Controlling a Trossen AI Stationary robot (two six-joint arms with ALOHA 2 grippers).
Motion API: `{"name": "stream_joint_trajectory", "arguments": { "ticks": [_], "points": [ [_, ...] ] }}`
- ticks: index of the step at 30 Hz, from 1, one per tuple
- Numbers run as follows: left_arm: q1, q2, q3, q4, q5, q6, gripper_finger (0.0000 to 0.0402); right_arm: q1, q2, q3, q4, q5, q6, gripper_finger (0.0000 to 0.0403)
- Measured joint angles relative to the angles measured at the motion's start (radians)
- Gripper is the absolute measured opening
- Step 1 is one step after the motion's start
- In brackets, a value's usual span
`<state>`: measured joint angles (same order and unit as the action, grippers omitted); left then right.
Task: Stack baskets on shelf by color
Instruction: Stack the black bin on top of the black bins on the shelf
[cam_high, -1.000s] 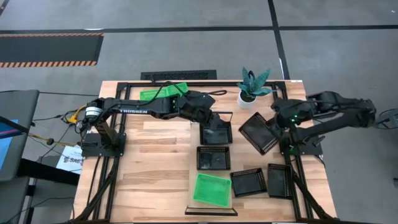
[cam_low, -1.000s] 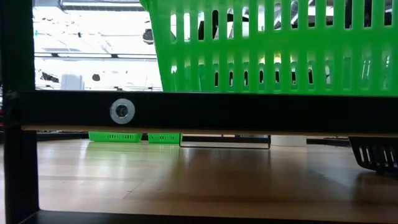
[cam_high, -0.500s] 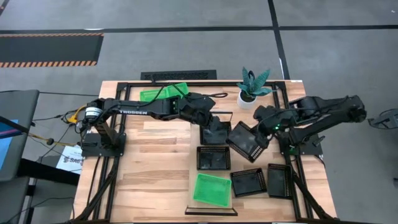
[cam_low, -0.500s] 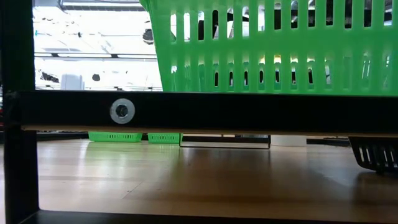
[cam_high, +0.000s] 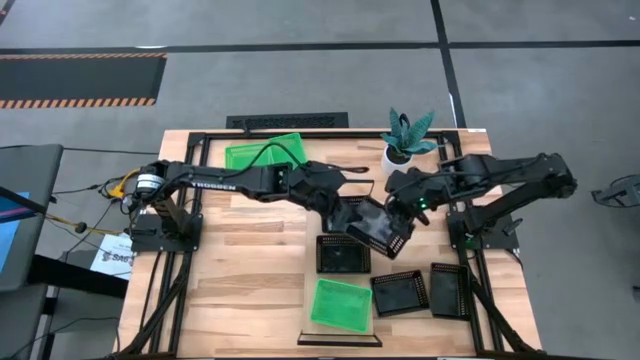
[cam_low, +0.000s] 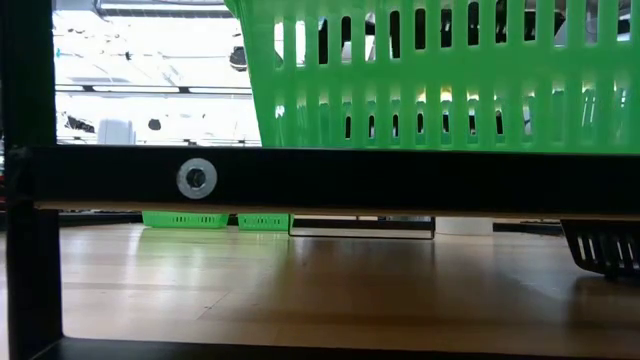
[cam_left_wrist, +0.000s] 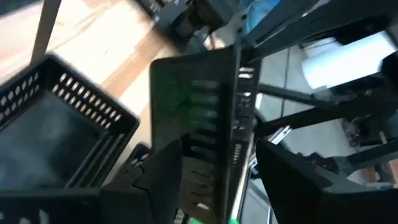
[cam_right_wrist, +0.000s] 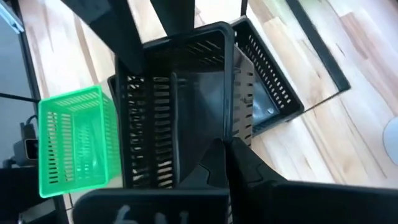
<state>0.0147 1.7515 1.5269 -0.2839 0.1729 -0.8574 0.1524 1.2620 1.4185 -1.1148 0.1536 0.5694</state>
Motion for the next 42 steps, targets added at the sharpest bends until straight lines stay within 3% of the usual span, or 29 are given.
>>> {"name": "stream_joint_trajectory", "arguments": {
  "ticks": [4,10,12,17,21,27,32,34,42],
  "points": [
    [0.000,0.000,0.000,-0.067,0.000,-0.028,0.0149,0.011,0.017,0.012,0.011,0.000,-0.002,0.0004],
    [-0.001,0.000,0.000,-0.082,-0.031,-0.028,0.0029,0.010,0.019,0.017,0.056,-0.014,0.000,0.0011],
    [-0.002,0.000,0.000,-0.087,-0.048,-0.041,0.0011,0.010,0.017,0.017,0.056,-0.015,-0.009,0.0015],
    [-0.001,-0.005,0.001,-0.144,-0.070,-0.144,0.0002,0.020,-0.025,0.030,0.009,-0.041,-0.055,0.0064],
    [-0.010,-0.030,0.001,-0.255,-0.153,-0.232,0.0001,0.036,-0.124,0.098,-0.044,-0.060,-0.024,0.0122],
    [-0.050,-0.101,0.001,-0.327,-0.254,-0.323,0.0000,0.095,-0.276,0.151,-0.017,0.011,0.084,0.0182],
    [-0.123,-0.127,0.000,-0.394,-0.411,-0.501,0.0000,0.159,-0.350,0.150,-0.043,0.157,0.146,0.0189],
    [-0.132,-0.118,-0.008,-0.391,-0.426,-0.553,0.0000,0.172,-0.364,0.150,-0.043,0.198,0.149,0.0185],
    [-0.110,-0.113,-0.089,-0.389,-0.490,-0.655,0.0000,0.188,-0.359,0.150,-0.045,0.217,0.136,0.0167]
  ]
}}
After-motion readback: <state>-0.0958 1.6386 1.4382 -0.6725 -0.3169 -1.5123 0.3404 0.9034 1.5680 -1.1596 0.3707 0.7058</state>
